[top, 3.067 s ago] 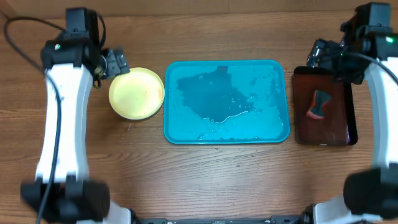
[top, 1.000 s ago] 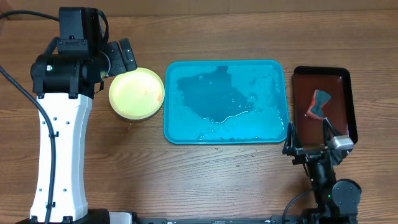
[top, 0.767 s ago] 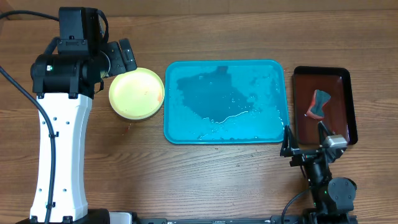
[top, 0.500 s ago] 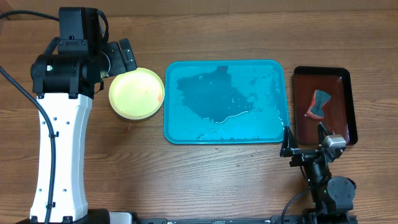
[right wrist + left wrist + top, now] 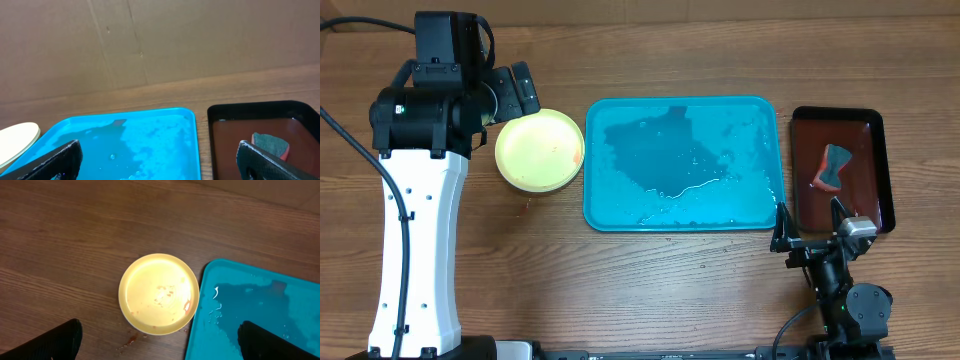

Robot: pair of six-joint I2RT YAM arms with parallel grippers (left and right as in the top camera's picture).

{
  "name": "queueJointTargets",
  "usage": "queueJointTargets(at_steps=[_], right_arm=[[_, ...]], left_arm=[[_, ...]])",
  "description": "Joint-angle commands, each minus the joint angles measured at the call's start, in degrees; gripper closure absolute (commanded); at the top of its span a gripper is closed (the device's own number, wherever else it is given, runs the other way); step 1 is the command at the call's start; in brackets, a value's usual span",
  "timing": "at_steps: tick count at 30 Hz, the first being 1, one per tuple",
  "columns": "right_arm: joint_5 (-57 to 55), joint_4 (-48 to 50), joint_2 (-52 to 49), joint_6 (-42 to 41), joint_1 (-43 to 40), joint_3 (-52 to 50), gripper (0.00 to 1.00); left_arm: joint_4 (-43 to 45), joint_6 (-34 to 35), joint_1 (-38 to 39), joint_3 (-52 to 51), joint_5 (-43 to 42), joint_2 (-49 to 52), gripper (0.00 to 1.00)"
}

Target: Clean dirty plates on tray and stack at the side

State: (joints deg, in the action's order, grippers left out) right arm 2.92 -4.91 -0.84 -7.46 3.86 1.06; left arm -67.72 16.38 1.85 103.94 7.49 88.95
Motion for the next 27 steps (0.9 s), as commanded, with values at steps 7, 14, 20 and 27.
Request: queueJointTargets(at_steps=[7,14,20,27], right_arm=[[-0.50,0.26,0.44,-0.17,0.37,-0.59,0.00],[-0.50,0.26,0.44,-0.15,0.37,-0.59,0.00],[-0.50,0.26,0.44,-0.15,0.37,-0.59,0.00],[-0.50,0.26,0.44,-0.17,0.37,-0.59,0.00]], left_arm=[[0.24,-0.96,-0.33,-1.95,2.34,-3.28,0.00],[23.37,-1.25,-0.35,-25.07,-1.20,-19.21,0.00],[42.56,-4.31,-0.35,-50.60,-1.81,-37.53,0.00],[58.31,-10.56,-0.33,-75.30,-2.03,-56.72,0.00]])
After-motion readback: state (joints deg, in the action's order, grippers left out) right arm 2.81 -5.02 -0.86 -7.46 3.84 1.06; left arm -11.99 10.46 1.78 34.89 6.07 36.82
